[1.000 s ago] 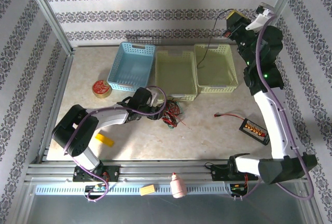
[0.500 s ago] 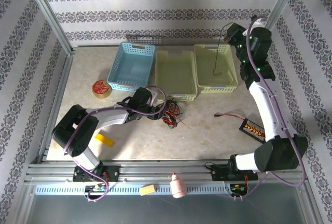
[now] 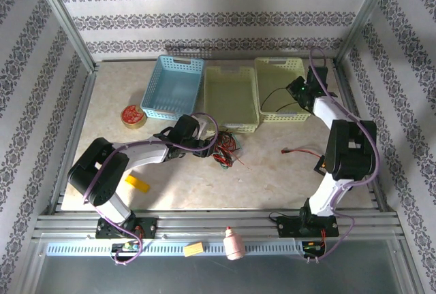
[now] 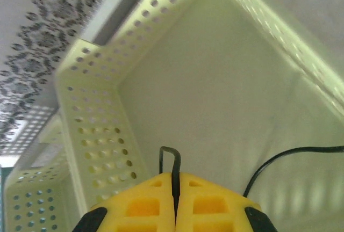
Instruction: Untangle the cables
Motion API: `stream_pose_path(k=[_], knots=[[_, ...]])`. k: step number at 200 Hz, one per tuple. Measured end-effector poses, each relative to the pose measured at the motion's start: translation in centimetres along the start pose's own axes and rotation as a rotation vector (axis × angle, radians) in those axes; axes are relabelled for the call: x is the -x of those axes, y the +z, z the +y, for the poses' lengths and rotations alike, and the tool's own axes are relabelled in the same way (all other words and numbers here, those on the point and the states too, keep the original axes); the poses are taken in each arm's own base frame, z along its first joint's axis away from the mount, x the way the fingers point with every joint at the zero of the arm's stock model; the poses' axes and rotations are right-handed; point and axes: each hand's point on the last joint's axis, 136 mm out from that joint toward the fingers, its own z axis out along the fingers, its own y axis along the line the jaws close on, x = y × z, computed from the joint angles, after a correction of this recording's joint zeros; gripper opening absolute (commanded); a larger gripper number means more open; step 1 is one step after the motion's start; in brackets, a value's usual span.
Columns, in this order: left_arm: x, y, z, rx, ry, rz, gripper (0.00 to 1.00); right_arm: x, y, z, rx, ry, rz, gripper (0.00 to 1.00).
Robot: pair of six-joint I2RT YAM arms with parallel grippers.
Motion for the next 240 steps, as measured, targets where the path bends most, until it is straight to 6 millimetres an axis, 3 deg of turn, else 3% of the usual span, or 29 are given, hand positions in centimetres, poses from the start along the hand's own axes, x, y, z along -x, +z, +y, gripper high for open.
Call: stream_pose_path(k=[6, 23, 34, 39, 53, 82, 92, 102, 116, 121, 134, 146, 161, 174, 193, 221, 240], knots=[[0.0, 0.0, 0.0, 0.0, 0.0, 0.0, 0.67, 0.0, 0.4, -0.1, -0.004, 0.007, 0.005, 0.27], [0.0, 0.0, 0.0, 0.0, -0.001, 0.001, 0.67, 0.3, 1.0, 0.3, 0.004, 0.004, 0.013, 0.43], [-0.1, 0.0, 0.0, 0.001, 0.0, 0.003, 0.67, 0.7, 1.0, 0.9, 0.021, -0.001, 0.011, 0.69], [-0.1, 0.0, 0.0, 0.001, -0.001, 0.004, 0.67, 0.8, 0.9, 1.2, 0.026, 0.001, 0.007, 0.75], [-0.2, 0.0, 0.0, 0.002, -0.001, 0.007, 0.67, 1.4, 0.5, 1.9, 0.04, -0.016, -0.009, 0.81], [-0.3, 0.0, 0.1, 0.003, -0.002, 0.011, 0.67, 2.3, -1.5, 2.6, 0.03, -0.06, -0.047, 0.82], [-0.3, 0.0, 0.1, 0.003, -0.002, 0.012, 0.67, 2.7, -2.7, 3.3, 0.031, -0.091, -0.07, 0.87], [-0.3, 0.0, 0.1, 0.003, -0.002, 0.012, 0.68, 3.1, -4.3, 4.3, 0.035, -0.14, -0.098, 0.98], [-0.3, 0.0, 0.1, 0.003, -0.002, 0.013, 0.7, 2.5, -6.8, 6.4, 0.058, -0.242, -0.13, 0.98], [-0.4, 0.0, 0.1, 0.003, -0.002, 0.014, 0.7, 1.8, -7.8, 7.4, 0.069, -0.293, -0.14, 0.97], [-0.4, 0.0, 0.1, 0.003, -0.002, 0.017, 0.71, -1.5, -10.5, 10.5, 0.129, -0.44, -0.137, 0.8], [-0.4, -0.1, 0.0, 0.0, -0.002, 0.018, 0.71, -6.3, -12.8, 13.2, 0.211, -0.584, -0.1, 0.7], [-0.2, -0.5, -0.1, -0.003, -0.001, 0.011, 0.71, -13.2, -15.0, 14.7, 0.314, -0.731, -0.014, 0.6], [0.2, -0.8, -0.2, -0.005, 0.0, -0.001, 0.71, -18.3, -15.8, 14.4, 0.368, -0.813, 0.089, 0.44], [0.5, -1.2, -0.4, -0.009, 0.002, -0.013, 0.7, -23.2, -14.9, 12.9, 0.372, -0.853, 0.233, 0.26], [0.4, -1.2, -0.4, -0.009, 0.002, -0.01, 0.69, -28.6, -12.3, 10.4, 0.324, -0.825, 0.437, 0.26], [0.4, -1.2, -0.4, -0.011, 0.002, -0.009, 0.67, -31.3, -11.1, 8.6, 0.275, -0.834, 0.544, 0.27]])
